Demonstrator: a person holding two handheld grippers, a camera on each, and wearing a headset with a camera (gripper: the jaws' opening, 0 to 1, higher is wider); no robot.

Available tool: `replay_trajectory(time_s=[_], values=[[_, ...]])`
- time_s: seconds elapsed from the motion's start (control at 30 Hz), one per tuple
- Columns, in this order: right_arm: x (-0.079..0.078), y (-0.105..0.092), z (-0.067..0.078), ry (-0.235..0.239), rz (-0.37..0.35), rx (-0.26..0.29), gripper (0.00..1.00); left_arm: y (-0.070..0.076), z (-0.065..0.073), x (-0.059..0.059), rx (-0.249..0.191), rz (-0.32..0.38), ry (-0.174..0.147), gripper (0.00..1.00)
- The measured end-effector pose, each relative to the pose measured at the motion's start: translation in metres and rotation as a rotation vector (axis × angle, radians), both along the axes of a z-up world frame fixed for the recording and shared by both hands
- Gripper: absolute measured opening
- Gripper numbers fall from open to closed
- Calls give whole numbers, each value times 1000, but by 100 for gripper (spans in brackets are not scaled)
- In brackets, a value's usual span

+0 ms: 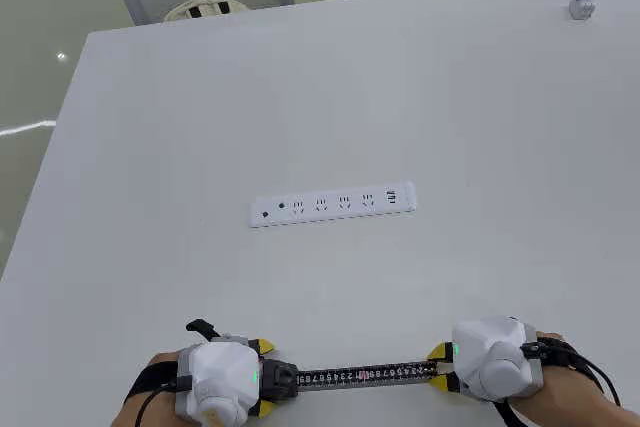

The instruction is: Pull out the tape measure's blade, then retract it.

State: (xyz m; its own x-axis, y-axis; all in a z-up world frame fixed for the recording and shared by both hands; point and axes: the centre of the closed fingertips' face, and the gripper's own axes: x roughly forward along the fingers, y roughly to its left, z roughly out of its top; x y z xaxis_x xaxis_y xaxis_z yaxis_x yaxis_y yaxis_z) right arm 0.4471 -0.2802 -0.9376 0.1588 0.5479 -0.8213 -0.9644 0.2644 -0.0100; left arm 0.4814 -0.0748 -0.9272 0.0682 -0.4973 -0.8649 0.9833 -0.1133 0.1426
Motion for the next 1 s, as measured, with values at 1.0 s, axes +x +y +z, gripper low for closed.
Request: replay_trajectory(time_s=[1.0], values=[[-6, -28, 3, 7, -20, -14, 9, 0, 0, 0, 1, -1, 7, 40]])
